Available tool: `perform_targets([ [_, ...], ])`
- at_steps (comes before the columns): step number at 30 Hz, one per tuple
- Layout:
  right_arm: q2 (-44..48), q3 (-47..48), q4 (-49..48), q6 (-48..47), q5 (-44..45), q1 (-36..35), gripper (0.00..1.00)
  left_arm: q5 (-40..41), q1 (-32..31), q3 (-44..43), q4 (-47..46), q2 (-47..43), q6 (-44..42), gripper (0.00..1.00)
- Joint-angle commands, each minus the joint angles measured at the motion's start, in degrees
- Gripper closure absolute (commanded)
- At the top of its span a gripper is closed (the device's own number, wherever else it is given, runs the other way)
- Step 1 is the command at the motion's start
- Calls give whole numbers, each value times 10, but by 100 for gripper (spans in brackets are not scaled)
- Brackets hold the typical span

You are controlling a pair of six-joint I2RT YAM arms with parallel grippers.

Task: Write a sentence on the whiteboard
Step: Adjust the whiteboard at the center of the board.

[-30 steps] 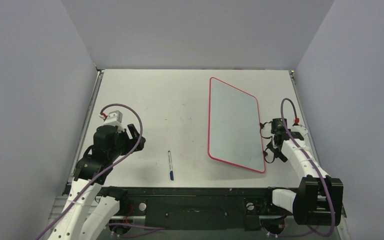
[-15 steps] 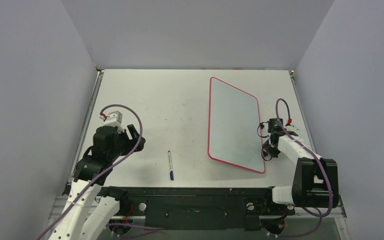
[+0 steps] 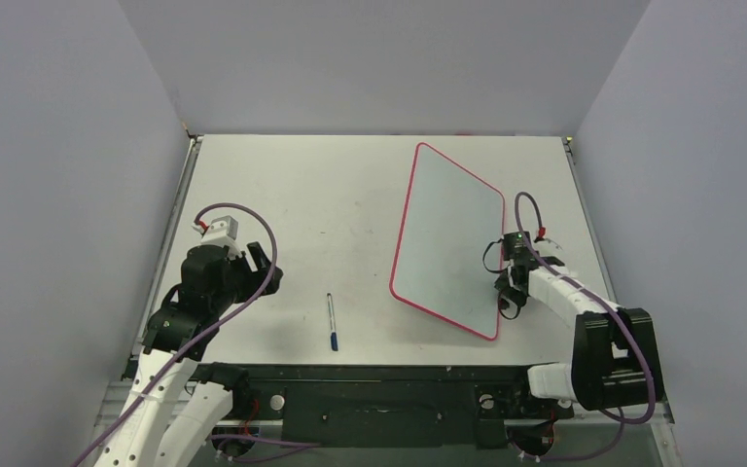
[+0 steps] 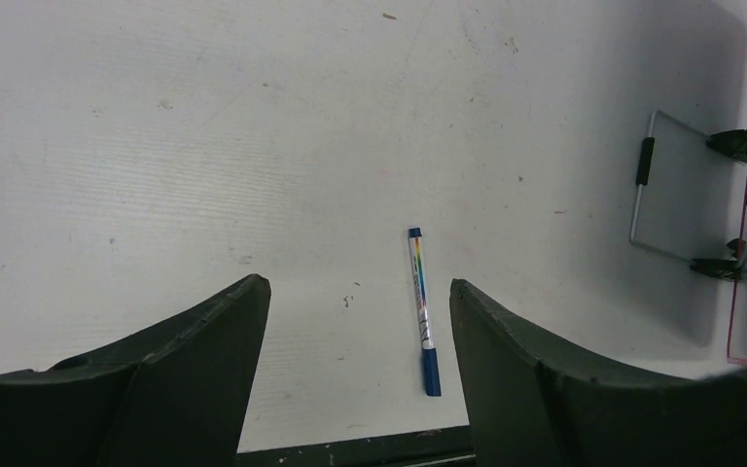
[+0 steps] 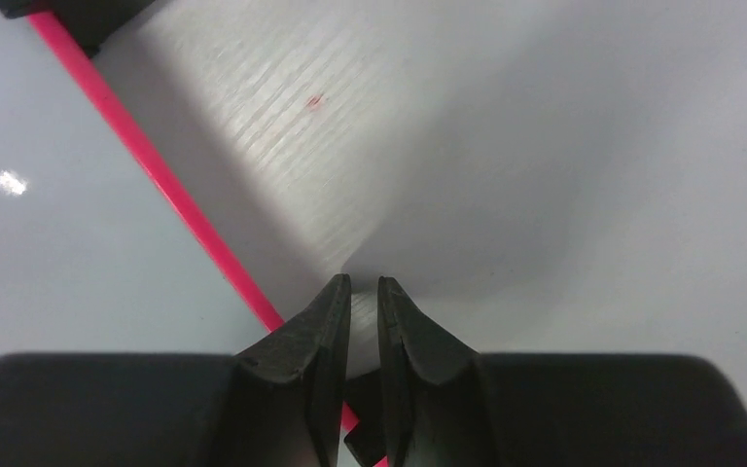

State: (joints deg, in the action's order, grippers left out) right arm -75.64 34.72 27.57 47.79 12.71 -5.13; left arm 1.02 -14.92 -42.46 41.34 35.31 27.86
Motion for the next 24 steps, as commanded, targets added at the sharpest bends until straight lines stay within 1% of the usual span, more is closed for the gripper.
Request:
perform_targets([
  [1, -14, -8, -9, 43, -30, -44, 86, 4, -2, -1, -20, -5, -6, 34],
  [14, -58, 26, -31, 90, -30, -143, 87, 9, -2, -2, -19, -7, -5, 35],
  [21, -110, 61, -48, 119, -27, -201, 87, 9, -3, -2, -18, -8, -4, 35],
  [24, -134, 83, -51, 124, -25, -215, 87, 11, -3, -2, -18, -9, -5, 35],
])
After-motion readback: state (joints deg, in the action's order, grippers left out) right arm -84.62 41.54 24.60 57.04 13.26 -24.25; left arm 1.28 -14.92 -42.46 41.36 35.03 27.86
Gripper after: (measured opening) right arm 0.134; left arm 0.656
